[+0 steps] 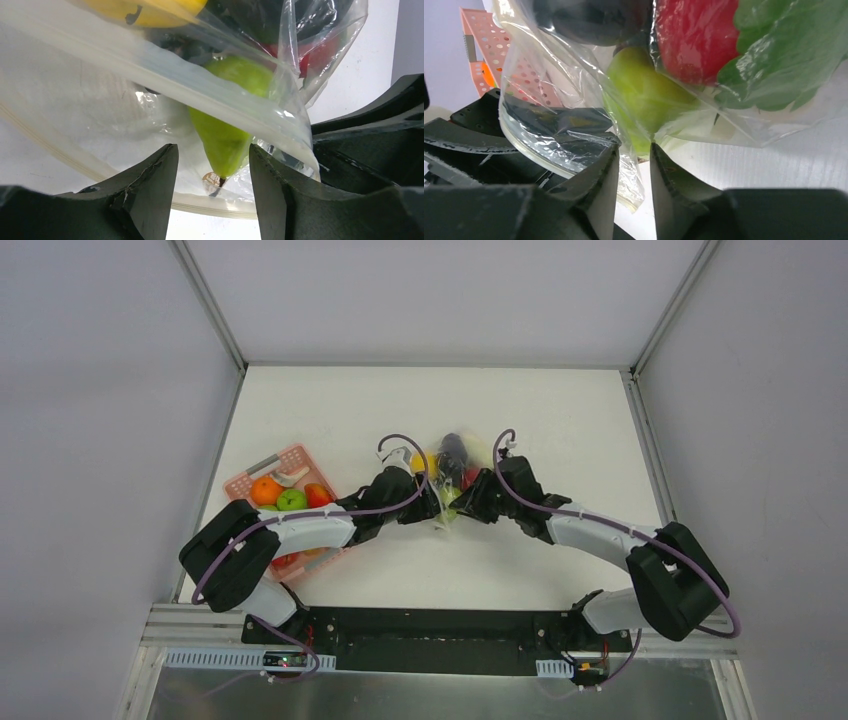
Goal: Open the zip-top bag and remove the fake food
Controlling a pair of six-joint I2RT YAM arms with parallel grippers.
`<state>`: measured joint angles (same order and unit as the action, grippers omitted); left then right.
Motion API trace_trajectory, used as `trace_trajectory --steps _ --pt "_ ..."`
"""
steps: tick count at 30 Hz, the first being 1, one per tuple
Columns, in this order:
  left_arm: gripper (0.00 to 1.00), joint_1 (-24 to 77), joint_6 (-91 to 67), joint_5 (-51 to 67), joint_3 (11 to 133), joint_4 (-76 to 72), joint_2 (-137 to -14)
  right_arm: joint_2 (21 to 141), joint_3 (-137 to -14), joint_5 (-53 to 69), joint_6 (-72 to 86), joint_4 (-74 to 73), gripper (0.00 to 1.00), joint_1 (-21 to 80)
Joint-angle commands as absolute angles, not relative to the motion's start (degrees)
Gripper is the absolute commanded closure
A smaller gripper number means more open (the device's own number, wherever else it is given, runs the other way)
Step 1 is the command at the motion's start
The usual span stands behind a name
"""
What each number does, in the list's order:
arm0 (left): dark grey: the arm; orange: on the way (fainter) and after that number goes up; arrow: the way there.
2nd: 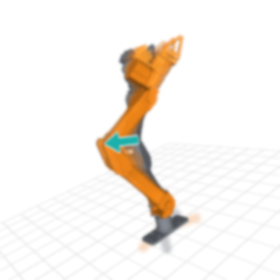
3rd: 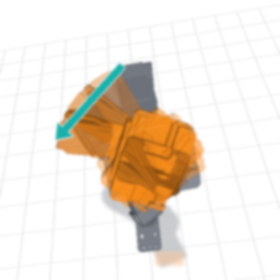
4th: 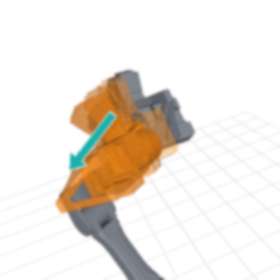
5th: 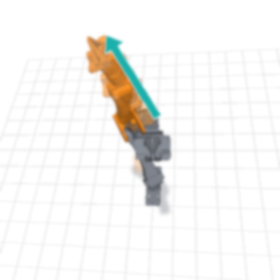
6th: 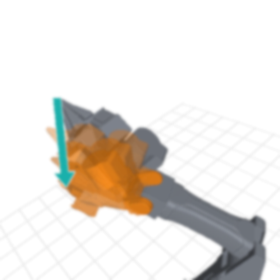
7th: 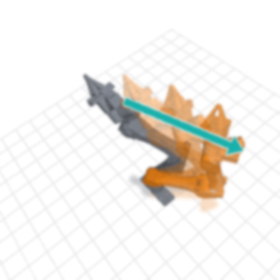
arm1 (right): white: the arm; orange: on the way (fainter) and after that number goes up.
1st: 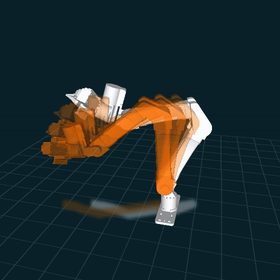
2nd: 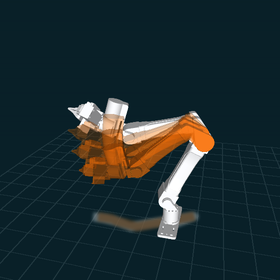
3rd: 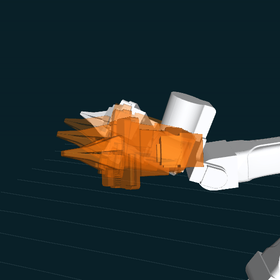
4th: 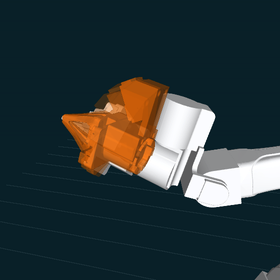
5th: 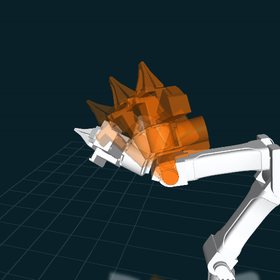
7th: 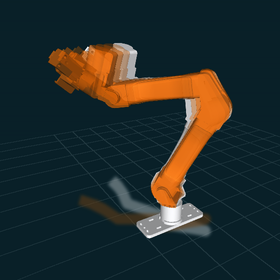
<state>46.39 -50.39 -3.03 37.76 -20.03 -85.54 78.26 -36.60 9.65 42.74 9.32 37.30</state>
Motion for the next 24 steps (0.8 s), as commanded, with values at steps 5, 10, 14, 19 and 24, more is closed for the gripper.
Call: trace_trajectory --steps 5,10,14,19,24 --pt "0.45 45.32 -51.14 -2.08 37.25 -19.93 -85.52 79.79 -36.48 9.19 42.91 14.19 0.91 38.56" --pt "0.45 44.57 -51.89 -1.86 36.29 -20.87 -85.02 77.88 -36.90 9.11 42.13 13.84 1.00 39.36" --pt "0.46 44.19 -52.26 -1.26 35.48 -21.62 -84.65 76.82 -36.78 7.98 42.56 14.08 1.00 39.47" --pt "0.49 43.66 -52.56 -1.40 34.29 -22.22 -83.94 77.03 -36.64 5.40 43.53 15.18 0.83 39.49" --pt "0.52 43.33 -52.79 -0.73 33.60 -22.82 -83.70 79.50 -37.14 5.95 43.90 18.16 0.71 39.48"
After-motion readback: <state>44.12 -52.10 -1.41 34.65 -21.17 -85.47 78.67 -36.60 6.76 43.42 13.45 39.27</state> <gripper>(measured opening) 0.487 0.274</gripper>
